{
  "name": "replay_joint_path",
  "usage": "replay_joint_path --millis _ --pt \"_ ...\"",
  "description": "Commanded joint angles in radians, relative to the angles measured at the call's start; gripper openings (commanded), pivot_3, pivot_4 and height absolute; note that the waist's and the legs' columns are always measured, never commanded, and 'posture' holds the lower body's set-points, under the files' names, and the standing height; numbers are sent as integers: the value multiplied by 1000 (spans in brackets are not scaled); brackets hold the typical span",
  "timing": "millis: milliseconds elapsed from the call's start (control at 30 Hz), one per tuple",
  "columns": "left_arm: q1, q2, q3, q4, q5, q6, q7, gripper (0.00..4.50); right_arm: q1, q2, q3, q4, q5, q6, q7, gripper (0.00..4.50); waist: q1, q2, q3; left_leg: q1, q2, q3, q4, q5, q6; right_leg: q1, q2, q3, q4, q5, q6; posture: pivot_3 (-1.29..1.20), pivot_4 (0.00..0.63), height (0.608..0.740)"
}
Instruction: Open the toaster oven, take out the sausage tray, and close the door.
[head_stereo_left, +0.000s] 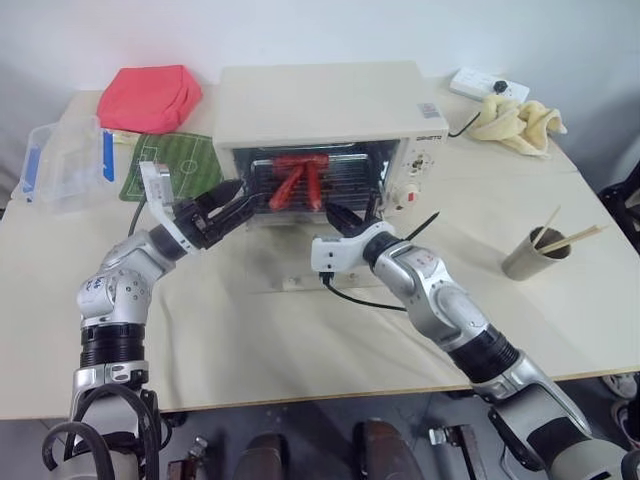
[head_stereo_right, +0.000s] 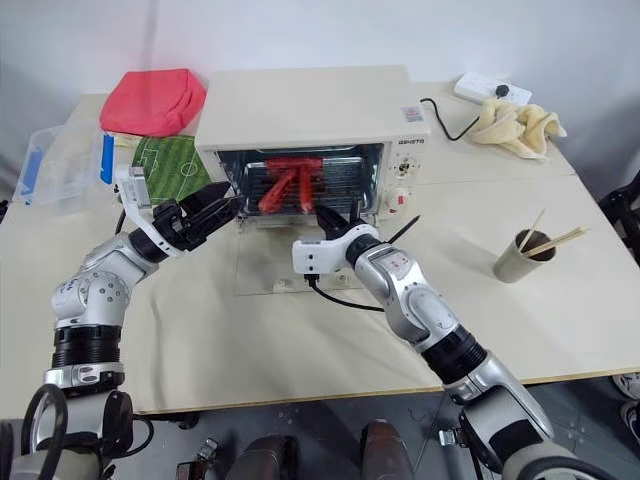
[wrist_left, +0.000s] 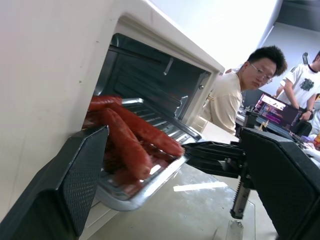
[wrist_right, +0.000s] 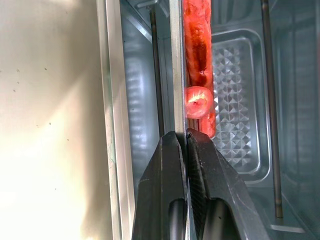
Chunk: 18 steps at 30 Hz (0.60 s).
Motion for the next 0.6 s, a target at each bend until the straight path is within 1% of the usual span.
replay_joint_path --millis 33,200,367,500,533,600 --pt "-21 22 53 -7 -13 -14 11 4500 11 -12 -72 -131 -10 2 -10 29 5 0 0 0 0 0 0 0 0 0 0 0 0 0 0 0 150 740" --pt "-25 21 62 4 -6 -15 9 4500 47 -19 -78 -165 -23 5 10 29 19 0 0 0 0 0 1 0 0 0 0 0 0 0 0 0 150 740" --pt "-35 14 65 15 3 -21 7 4500 11 10 -49 -116 -83 18 4 29 21 0 0 0 -1 1 1 0 0 0 -1 0 0 0 0 0 150 740" --pt "-38 13 64 21 7 -26 3 4500 -5 48 -53 -92 -106 42 -2 1014 20 0 0 0 0 1 1 0 0 0 0 0 0 0 0 0 150 740" --pt "-39 13 64 20 7 -26 3 4500 -8 57 -56 -90 -110 51 -3 1492 18 0 0 0 0 0 1 0 0 0 0 0 0 0 0 0 150 740" --pt "-39 15 65 18 7 -26 3 4500 -9 72 -62 -86 -112 65 -5 2075 17 0 0 0 0 1 1 0 0 0 0 0 1 0 0 0 150 740"
